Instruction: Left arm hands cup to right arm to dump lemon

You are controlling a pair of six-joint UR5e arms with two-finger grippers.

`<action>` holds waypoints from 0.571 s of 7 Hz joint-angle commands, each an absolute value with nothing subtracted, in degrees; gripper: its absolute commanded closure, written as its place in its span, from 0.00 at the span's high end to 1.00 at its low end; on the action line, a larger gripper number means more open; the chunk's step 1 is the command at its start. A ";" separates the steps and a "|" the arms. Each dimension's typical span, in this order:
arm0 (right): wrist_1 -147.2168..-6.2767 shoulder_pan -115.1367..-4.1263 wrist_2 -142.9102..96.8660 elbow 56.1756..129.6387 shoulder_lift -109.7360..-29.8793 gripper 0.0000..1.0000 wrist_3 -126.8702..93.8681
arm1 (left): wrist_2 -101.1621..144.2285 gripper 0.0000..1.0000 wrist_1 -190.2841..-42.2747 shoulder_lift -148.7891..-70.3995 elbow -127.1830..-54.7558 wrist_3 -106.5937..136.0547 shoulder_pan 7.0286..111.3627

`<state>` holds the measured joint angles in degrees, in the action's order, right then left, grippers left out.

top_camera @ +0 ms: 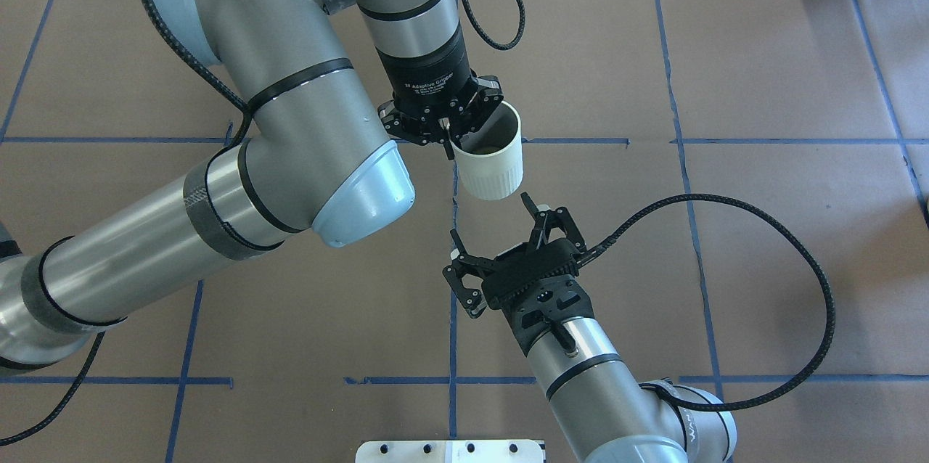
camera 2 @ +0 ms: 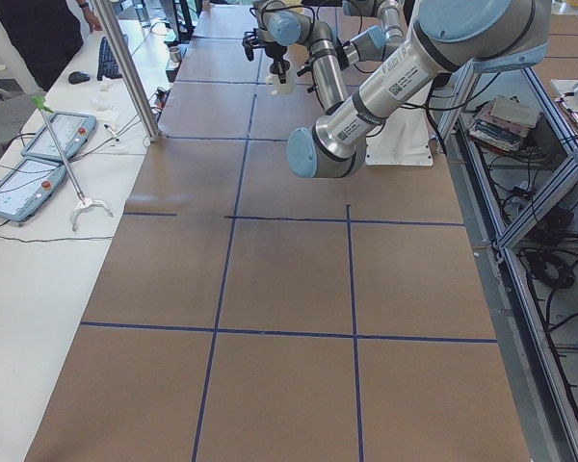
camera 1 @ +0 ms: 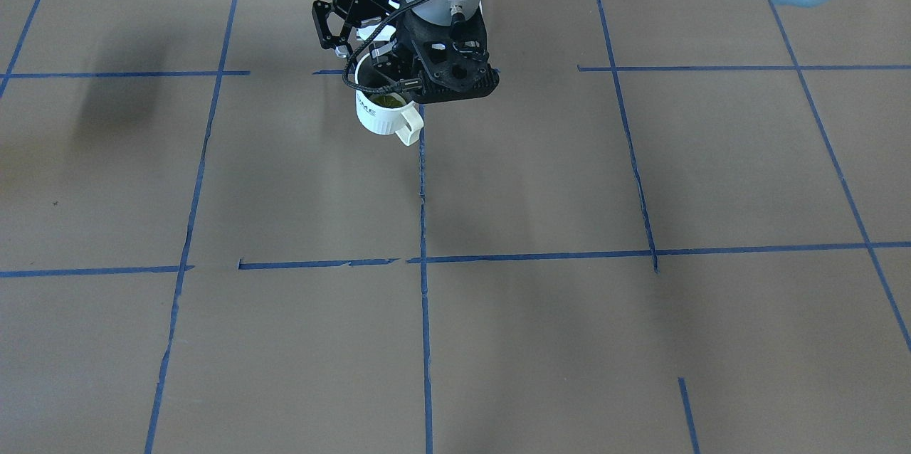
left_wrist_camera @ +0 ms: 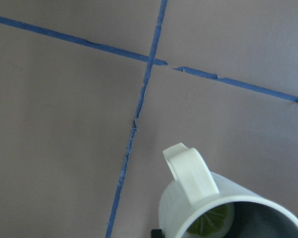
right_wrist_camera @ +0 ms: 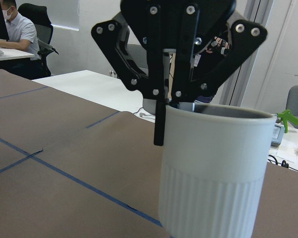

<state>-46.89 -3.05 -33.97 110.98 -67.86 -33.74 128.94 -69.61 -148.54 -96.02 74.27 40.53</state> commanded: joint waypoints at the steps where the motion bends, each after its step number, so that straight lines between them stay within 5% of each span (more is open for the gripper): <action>1: -46.14 -2.99 -33.84 110.83 -67.68 0.99 -33.31 | 128.85 0.00 -68.21 -147.06 -98.59 74.00 39.73; 4: -43.42 -3.43 -33.75 110.65 -67.50 0.99 -33.31 | 128.85 0.00 -68.20 -144.14 -102.13 73.92 38.06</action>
